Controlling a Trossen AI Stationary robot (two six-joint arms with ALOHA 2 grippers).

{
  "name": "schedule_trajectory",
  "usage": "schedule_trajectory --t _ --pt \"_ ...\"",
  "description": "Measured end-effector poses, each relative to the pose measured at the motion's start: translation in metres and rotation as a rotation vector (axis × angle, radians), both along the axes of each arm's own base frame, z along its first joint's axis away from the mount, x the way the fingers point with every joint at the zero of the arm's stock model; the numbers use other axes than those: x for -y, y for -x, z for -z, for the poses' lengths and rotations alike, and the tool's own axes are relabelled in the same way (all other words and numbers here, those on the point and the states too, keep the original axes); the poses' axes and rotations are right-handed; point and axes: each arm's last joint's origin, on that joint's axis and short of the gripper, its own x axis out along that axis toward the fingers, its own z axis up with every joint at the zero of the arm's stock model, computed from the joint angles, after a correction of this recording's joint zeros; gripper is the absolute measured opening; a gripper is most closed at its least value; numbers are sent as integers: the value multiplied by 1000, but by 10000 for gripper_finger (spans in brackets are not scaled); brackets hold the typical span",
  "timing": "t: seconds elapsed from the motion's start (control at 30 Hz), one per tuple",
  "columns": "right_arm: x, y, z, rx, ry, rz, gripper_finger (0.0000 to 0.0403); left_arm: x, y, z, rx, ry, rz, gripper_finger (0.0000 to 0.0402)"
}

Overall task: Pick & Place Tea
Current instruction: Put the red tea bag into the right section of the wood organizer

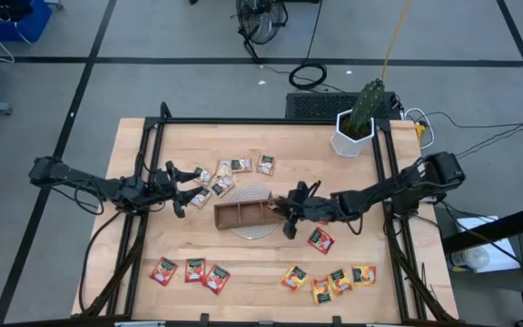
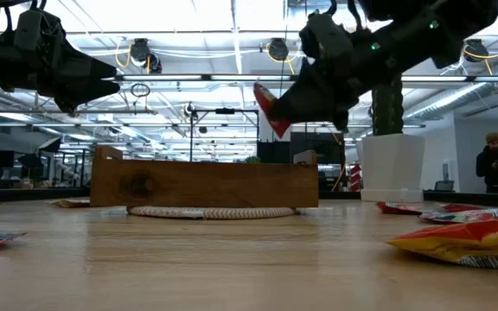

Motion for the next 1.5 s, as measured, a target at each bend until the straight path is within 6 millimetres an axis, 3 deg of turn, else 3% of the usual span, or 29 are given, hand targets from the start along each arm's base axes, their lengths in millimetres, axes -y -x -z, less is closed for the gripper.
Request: schedule_trajectory --t 0.4,0.7,1.23,1.5 --pt "12 -12 28 -34 -12 14 29 0 0 0 0 0 0 239" --pt "13 -15 31 -28 -17 -48 91 0 0 0 0 0 0 239" --pt "13 -18 22 47 70 -91 170 0 0 0 0 0 0 239" --pt "14 -9 -15 103 278 -170 204 0 0 0 0 0 0 239"
